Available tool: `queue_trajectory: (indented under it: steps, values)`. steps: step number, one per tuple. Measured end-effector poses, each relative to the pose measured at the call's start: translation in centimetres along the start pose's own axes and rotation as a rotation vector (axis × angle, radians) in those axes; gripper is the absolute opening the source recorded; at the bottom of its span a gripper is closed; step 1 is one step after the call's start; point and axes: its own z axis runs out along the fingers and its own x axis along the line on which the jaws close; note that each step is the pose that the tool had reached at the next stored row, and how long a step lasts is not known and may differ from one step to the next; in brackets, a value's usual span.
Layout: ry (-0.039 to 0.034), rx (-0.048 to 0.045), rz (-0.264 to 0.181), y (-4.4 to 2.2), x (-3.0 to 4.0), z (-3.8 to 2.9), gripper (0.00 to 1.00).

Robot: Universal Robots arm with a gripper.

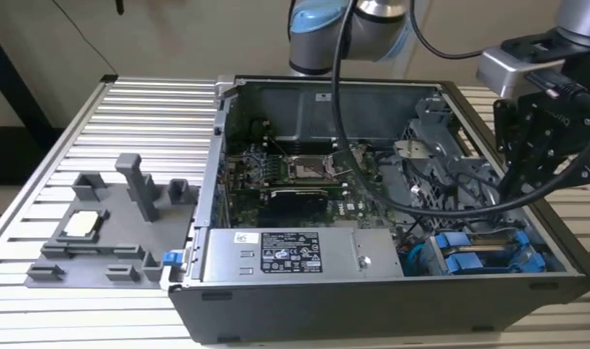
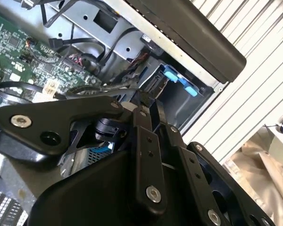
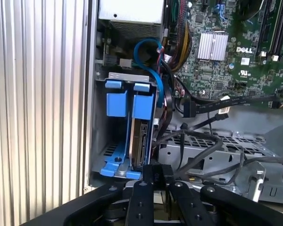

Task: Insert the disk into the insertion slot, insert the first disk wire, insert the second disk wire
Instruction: 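Insert the first disk wire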

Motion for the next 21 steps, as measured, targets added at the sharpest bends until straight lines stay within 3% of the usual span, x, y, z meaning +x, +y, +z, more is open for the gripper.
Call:
queue_trajectory:
  steps: [6,14,18,21]
  values:
    - [-0.0057,-0.0571,-0.004,-1.03,0.3,0.21,0.19]
    - [-0.0125,-0.1237,-0.008,-2.28,0.82,0.49,0.19]
    - [-0.0156,-0.1535,-0.01,-2.76,1.09,0.63,0.19]
    - [-0.0172,-0.1704,-0.011,-3.03,1.25,0.72,0.19]
